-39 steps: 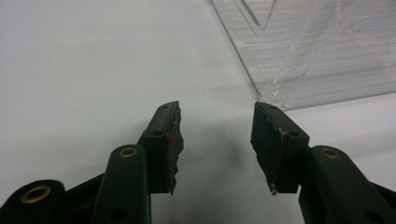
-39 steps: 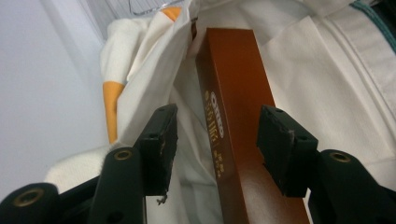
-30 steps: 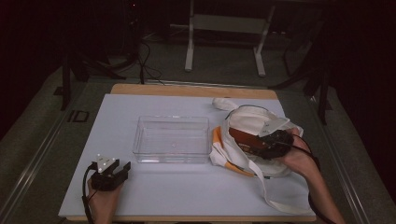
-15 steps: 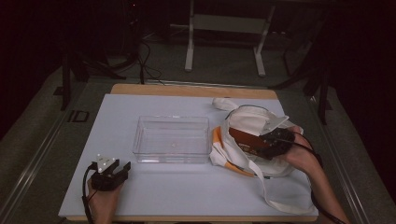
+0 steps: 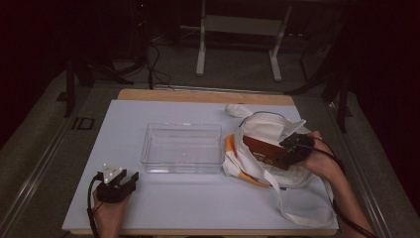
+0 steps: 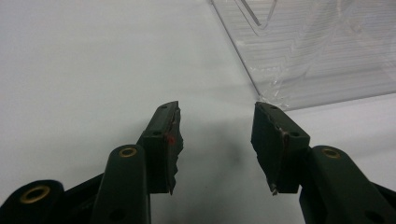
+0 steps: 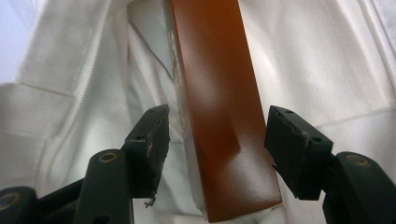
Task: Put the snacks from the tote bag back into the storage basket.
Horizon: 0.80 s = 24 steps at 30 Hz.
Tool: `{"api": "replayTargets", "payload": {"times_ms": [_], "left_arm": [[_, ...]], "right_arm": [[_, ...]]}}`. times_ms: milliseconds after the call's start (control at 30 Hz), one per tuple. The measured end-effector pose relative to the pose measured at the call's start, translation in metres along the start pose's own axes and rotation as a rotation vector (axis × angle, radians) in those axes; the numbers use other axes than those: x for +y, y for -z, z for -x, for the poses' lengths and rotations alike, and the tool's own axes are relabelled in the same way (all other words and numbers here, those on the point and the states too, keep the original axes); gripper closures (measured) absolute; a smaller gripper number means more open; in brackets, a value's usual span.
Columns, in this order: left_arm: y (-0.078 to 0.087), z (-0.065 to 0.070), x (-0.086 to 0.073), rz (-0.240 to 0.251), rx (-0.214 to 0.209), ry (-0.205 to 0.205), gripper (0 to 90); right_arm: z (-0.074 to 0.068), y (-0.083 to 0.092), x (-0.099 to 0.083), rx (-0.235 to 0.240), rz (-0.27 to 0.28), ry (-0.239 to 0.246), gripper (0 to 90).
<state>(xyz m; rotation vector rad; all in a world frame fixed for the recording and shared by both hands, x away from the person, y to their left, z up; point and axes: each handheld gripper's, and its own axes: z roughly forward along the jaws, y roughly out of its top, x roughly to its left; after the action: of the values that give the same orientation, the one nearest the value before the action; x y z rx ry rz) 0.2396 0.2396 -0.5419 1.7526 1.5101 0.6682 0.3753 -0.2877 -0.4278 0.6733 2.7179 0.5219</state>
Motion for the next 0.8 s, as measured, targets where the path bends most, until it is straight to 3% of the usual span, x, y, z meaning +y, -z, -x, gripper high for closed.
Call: {"api": "replayTargets", "payload": {"times_ms": [800], "left_arm": [[0.0,0.0,0.0,-0.001,-0.001,-0.002,52.4]], "right_arm": [[0.02,-0.015,-0.004,0.067,-0.125,-0.018,36.8]]}}
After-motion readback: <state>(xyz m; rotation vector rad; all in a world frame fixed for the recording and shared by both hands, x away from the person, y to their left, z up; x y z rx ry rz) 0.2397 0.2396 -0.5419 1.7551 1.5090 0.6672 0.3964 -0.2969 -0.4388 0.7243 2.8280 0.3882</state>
